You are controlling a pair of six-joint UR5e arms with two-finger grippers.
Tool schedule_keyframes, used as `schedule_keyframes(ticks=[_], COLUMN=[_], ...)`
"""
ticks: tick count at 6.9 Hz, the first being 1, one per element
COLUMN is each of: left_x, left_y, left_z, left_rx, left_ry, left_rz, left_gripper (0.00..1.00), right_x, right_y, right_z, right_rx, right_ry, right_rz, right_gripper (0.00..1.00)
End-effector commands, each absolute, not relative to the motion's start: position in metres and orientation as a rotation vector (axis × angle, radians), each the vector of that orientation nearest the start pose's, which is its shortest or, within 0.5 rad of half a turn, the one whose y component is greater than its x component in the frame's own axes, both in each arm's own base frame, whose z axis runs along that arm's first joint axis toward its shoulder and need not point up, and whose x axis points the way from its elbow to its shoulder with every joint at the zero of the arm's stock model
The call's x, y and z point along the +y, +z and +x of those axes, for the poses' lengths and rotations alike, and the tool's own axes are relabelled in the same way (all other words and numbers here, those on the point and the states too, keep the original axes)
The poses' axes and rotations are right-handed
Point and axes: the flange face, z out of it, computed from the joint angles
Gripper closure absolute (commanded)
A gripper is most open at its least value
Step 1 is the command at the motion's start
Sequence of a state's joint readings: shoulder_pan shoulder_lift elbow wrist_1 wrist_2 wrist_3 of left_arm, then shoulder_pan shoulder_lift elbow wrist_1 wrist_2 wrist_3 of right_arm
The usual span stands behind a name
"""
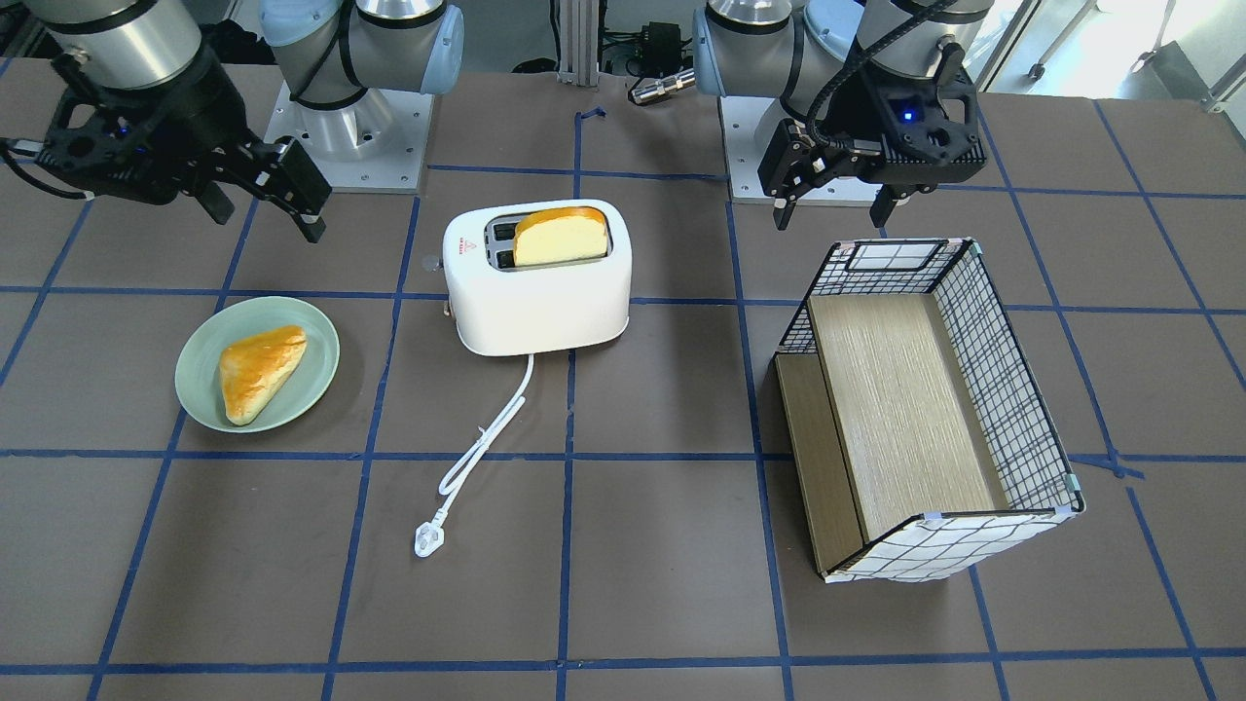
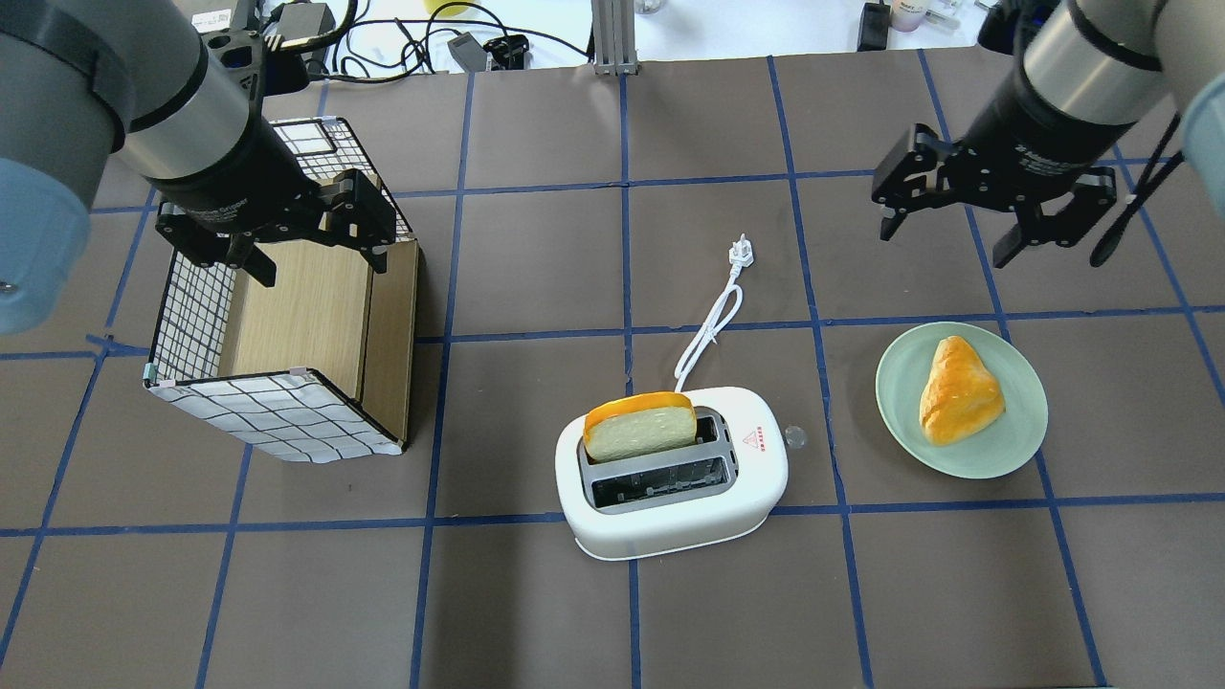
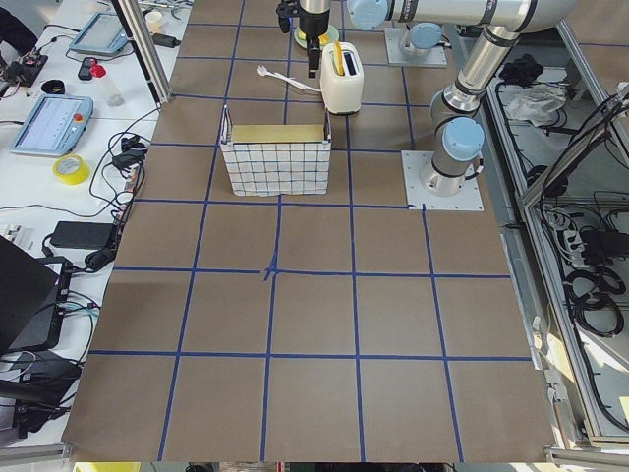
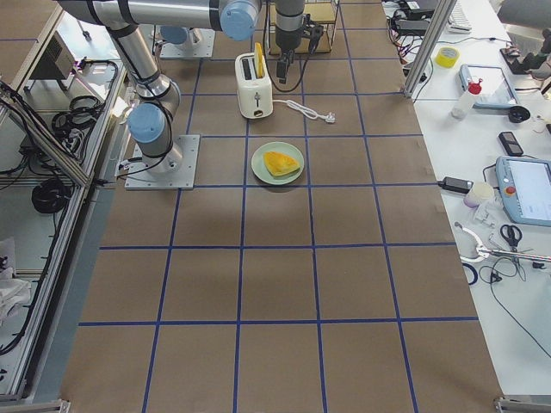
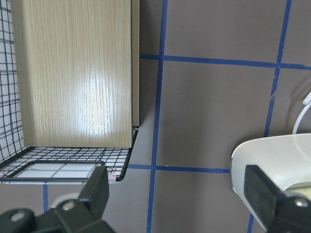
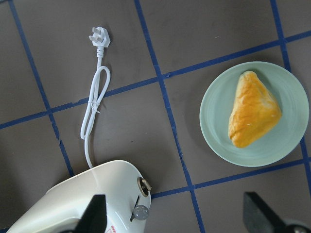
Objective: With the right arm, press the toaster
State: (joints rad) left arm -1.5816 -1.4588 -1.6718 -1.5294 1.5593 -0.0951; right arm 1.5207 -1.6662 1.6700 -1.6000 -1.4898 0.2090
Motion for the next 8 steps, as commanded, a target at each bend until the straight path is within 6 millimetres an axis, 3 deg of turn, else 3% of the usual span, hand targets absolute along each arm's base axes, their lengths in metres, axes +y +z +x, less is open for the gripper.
schedule_keyframes(ticks=[1, 8], left_x=[-0.448, -0.448], left_y=[0.4948, 0.4948], left_z=[-0.1393, -0.1392], left_rx=[3.153, 3.151], left_ry=[-0.081, -0.081], left_rz=[-0.133, -0.133], left_gripper=[0.0, 0.0], right_x=[-0.449, -0.4456], right_y=[0.4908, 0.4895], right_z=[0.1588, 0.155], right_rx=[3.135, 3.155], right_ry=[-0.096, -0.075], right_rz=[0.334, 0.332], right_gripper=[0.0, 0.0])
